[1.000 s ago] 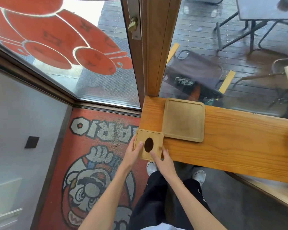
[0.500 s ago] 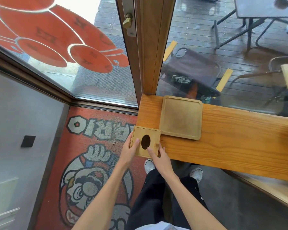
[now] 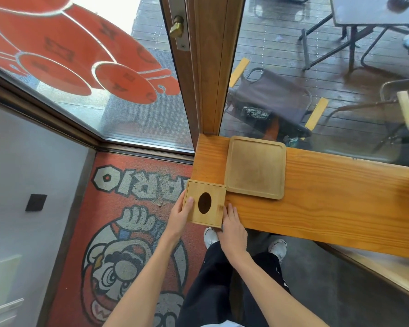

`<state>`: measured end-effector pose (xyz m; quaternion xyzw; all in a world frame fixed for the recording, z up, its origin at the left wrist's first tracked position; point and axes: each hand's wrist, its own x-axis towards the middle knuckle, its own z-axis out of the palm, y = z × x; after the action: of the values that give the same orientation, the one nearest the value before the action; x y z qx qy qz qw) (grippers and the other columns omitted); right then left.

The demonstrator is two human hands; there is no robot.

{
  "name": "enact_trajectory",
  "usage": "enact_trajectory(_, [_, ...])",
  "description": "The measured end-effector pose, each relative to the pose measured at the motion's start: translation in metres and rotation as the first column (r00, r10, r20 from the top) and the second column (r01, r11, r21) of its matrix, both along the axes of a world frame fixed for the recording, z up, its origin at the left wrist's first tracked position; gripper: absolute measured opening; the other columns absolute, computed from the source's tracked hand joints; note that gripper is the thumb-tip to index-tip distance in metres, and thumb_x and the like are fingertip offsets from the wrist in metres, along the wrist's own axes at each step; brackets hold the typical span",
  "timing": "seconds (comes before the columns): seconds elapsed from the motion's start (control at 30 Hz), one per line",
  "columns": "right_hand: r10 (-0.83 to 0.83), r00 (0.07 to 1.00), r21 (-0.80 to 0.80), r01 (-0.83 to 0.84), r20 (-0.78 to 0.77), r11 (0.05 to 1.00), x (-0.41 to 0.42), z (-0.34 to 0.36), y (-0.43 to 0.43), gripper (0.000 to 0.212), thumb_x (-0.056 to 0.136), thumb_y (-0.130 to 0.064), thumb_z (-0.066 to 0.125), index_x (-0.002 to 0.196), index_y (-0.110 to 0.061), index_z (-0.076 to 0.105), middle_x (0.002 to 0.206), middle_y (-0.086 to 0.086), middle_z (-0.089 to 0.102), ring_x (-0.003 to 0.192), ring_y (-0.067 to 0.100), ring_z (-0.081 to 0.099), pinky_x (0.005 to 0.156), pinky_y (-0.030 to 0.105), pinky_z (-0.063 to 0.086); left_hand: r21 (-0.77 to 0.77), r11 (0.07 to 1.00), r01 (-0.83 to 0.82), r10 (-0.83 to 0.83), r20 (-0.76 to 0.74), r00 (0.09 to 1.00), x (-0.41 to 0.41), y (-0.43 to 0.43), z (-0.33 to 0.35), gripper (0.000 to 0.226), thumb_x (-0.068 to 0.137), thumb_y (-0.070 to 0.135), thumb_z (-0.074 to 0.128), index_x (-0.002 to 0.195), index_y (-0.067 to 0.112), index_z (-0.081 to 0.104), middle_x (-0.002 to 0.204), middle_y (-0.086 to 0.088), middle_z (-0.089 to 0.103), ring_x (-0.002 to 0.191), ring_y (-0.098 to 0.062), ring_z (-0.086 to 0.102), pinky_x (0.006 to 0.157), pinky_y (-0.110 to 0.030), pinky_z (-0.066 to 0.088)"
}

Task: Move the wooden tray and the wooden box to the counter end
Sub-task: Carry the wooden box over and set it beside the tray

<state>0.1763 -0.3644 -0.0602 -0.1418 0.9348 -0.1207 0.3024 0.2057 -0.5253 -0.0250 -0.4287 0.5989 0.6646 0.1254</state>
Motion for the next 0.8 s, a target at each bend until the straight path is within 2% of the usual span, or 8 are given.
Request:
enact_trajectory(0.07, [-0.013,0.999,0.04,0.015,-0.046,0.999,0.004,-0.001,-0.005,0.076,0.086,-0.022,0.072,0.151,-0.013,0.035,0.16,0.011,0.033,0.148,0.027,0.03,0.102,0.037,0.049,0.002,1.0,-0.004,0.004,0.009,1.0,0.0,0.001,0.001,0.062,0.1,0.043,0.045,0.155,0.024,0.023,0.153,0.004,0.038,0.124,-0.01,0.04,0.099,-0.03,0.032])
enact_trajectory(0.23, [-0.049,0.995,0.081,0.056,-0.092,0.995,0.012,-0.007,-0.006,0.086,0.055,-0.022,0.095,0.132,-0.008,0.06,0.139,0.015,0.06,0.128,0.03,0.058,0.079,0.037,0.06,0.012,1.0,-0.01,0.01,0.0,1.0,-0.001,0.003,0.004,0.06,0.101,0.038,0.045,0.155,0.022,0.022,0.145,0.005,0.041,0.12,-0.008,0.04,0.092,-0.024,0.037])
enact_trajectory(0.3, [-0.04,0.994,0.081,0.048,-0.105,0.996,0.012,-0.007,-0.005,0.085,0.052,-0.02,0.096,0.129,-0.007,0.063,0.135,0.015,0.063,0.124,0.03,0.061,0.075,0.036,0.061,-0.003,1.0,0.006,-0.006,0.001,1.0,-0.001,0.003,0.005,0.06,0.102,0.039,0.044,0.155,0.022,0.022,0.142,0.007,0.041,0.122,-0.006,0.038,0.096,-0.026,0.034])
enact_trajectory(0.4, [-0.032,0.994,0.095,0.043,-0.106,0.995,0.012,-0.007,-0.006,0.083,0.05,-0.021,0.097,0.126,-0.007,0.065,0.131,0.015,0.066,0.118,0.029,0.066,0.069,0.035,0.061,-0.026,1.0,0.007,-0.008,-0.011,1.0,0.0,0.004,0.005,0.059,0.101,0.041,0.044,0.154,0.023,0.026,0.148,0.006,0.042,0.124,-0.007,0.04,0.098,-0.026,0.033])
enact_trajectory(0.57, [-0.03,0.993,0.094,0.041,-0.116,0.995,0.013,-0.012,-0.006,0.083,0.051,-0.022,0.097,0.126,-0.008,0.065,0.13,0.013,0.066,0.115,0.027,0.067,0.067,0.033,0.061,-0.023,1.0,0.013,-0.013,-0.029,0.999,-0.001,0.004,0.008,0.055,0.102,0.039,0.044,0.152,0.025,0.029,0.136,0.014,0.043,0.124,-0.005,0.04,0.099,-0.026,0.032])
enact_trajectory(0.8, [-0.005,0.991,0.097,0.018,-0.134,0.995,0.013,-0.017,-0.003,0.082,0.051,-0.025,0.098,0.125,-0.009,0.066,0.129,0.011,0.067,0.114,0.026,0.068,0.065,0.033,0.061,-0.012,1.0,0.011,-0.011,-0.019,1.0,0.001,0.0,0.001,0.059,0.1,0.041,0.047,0.153,0.022,0.029,0.148,0.004,0.046,0.125,-0.009,0.045,0.097,-0.024,0.036])
